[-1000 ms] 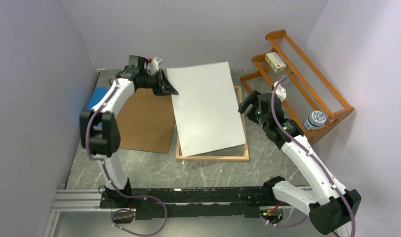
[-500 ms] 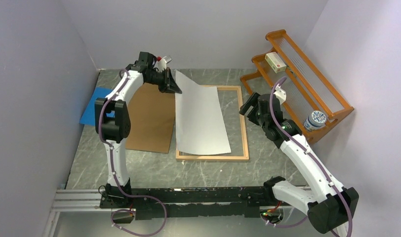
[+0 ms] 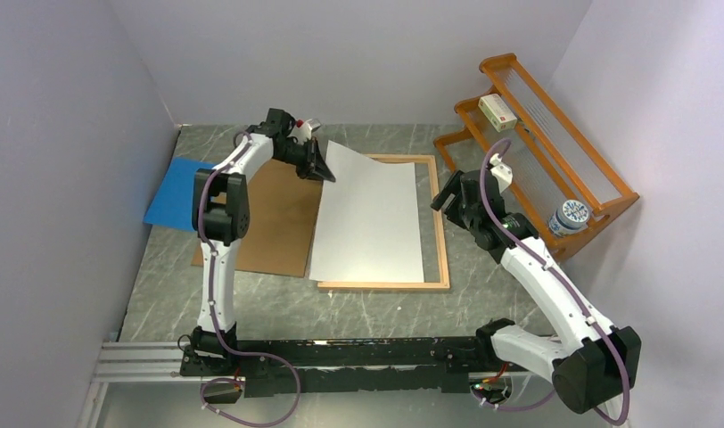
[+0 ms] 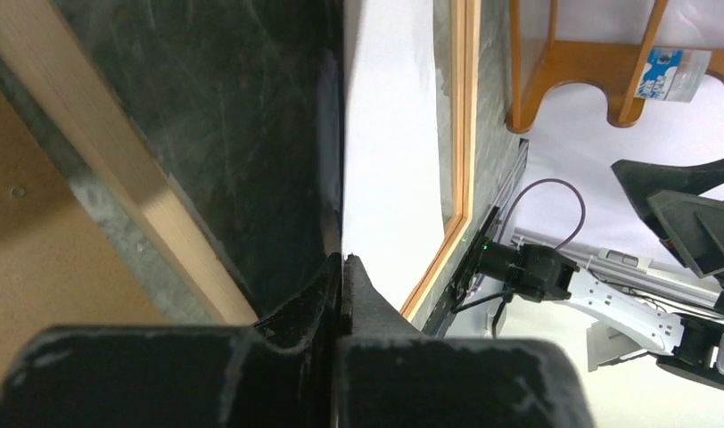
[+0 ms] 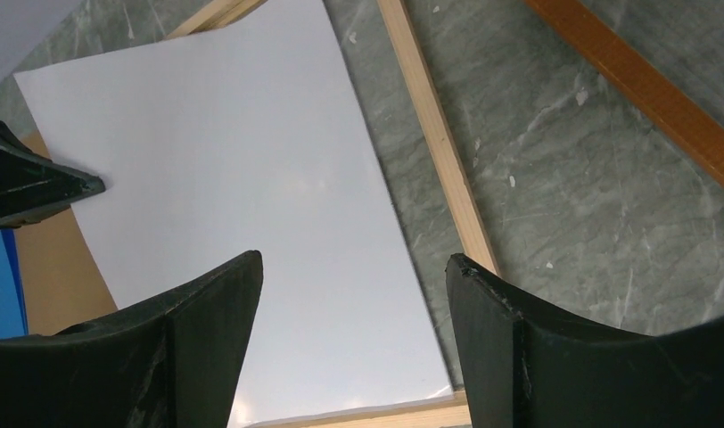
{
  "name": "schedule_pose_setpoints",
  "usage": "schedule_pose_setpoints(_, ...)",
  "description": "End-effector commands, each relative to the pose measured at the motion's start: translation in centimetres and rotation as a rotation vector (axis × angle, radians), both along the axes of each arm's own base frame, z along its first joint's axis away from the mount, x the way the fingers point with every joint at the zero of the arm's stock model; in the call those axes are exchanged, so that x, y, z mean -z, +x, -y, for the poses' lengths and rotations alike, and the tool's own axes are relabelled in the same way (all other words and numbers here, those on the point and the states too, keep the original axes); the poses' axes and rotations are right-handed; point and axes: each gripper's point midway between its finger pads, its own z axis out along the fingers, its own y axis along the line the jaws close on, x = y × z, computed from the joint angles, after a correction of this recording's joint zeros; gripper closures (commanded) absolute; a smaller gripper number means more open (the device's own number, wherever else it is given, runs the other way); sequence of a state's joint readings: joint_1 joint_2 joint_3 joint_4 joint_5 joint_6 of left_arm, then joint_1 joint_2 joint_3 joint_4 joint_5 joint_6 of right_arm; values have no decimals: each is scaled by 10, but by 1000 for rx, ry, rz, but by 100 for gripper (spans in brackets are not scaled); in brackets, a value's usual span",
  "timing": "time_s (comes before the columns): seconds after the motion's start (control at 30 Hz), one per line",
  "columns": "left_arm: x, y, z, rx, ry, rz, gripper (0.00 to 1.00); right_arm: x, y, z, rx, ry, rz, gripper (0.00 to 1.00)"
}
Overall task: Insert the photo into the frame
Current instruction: Turn over the photo from the photo frame.
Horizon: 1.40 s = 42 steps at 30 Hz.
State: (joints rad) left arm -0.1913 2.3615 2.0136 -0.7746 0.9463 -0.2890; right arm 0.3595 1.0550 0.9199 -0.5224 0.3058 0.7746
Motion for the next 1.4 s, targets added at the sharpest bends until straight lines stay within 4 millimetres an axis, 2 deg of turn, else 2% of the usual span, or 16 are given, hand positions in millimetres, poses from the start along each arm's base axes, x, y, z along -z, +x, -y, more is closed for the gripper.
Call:
schedule_pose_setpoints(0.0, -27, 7, 20, -16, -107, 35, 94, -1, 5, 1, 22, 16, 21, 22)
schedule_pose_setpoints(0.27, -27, 19, 35, -59, -128, 12, 88, 5, 3, -1, 15, 27, 7, 22)
schedule_pose_setpoints(0.43, -14, 19, 45, -56, -117, -13, 86, 10, 0, 0, 16, 27, -2, 22)
schedule_pose_setpoints(0.63, -5, 21, 47, -108, -107, -39, 91, 16, 0, 0, 18, 25, -14, 23)
schedule_pose_setpoints(0.83, -5, 27, 46, -162, -104, -35, 97, 19, -1, 0, 16, 28, -18, 23)
schedule_pose_setpoints(0.93, -5, 25, 47, -158, -117, -42, 97, 20, -1, -1, 14, 31, -21, 23)
schedule_pose_setpoints(1.03, -1, 20, 45, -160, -100, -45, 89, 22, -2, -1, 12, 31, -23, 23)
schedule_pose_setpoints(1.27, -11, 14, 28, -186, 19, 12, 45, 17, 0, -8, -23, 45, -10, 23)
schedule_pose_setpoints(1.37, -19, 12, 19, -203, 81, 41, 33, 16, -1, -8, -23, 46, -8, 23)
